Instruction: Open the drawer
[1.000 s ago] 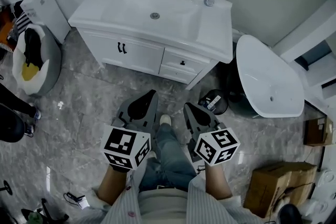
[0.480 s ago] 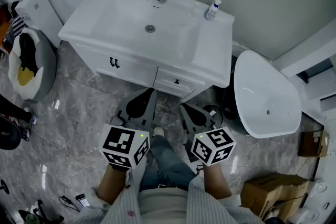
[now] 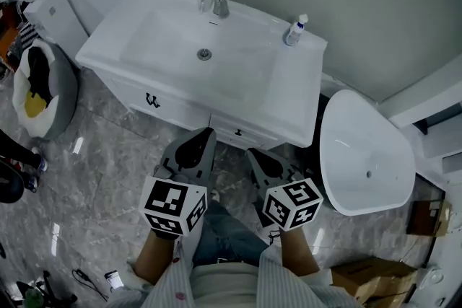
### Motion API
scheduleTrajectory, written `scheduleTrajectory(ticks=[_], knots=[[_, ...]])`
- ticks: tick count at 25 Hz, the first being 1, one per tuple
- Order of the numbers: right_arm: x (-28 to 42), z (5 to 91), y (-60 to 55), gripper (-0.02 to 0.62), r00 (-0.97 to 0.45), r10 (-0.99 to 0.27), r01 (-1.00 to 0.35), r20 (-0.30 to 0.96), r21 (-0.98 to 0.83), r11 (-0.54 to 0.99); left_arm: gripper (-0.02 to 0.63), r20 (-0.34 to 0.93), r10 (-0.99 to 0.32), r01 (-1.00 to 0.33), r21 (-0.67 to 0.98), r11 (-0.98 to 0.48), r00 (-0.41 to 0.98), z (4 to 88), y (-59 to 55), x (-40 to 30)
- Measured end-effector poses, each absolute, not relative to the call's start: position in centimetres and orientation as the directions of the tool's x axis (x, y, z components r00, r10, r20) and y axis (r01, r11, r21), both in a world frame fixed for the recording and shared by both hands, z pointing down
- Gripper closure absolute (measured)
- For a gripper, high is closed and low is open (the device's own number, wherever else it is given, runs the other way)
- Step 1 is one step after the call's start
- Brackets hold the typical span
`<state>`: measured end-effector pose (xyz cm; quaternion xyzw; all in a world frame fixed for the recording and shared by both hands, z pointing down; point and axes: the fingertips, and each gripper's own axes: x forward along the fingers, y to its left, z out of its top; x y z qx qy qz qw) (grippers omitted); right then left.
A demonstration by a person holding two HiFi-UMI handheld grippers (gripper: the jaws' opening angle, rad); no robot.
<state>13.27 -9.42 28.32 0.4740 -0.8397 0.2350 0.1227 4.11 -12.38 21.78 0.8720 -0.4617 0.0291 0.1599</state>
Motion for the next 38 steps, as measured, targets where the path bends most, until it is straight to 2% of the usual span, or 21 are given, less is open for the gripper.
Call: scheduleTrajectory(ticks=[24,38], knots=[[11.0,29.6,-14.1,0.586,-0.551,-0.702,-0.834,0.451,-0.295,0.466,0.589,0.273,-0.757,-0.804,0.24,-0.544,0.594,24.0,-16.0,3.8],[11.0,37.8,-15.2,0.586,-0.498,-0.677,-0.864,0.542,-0.242,0.441,0.589,0.331,-0.744,-0.814,0.261,-0.52,0.581,32.0,-16.3,2.0]])
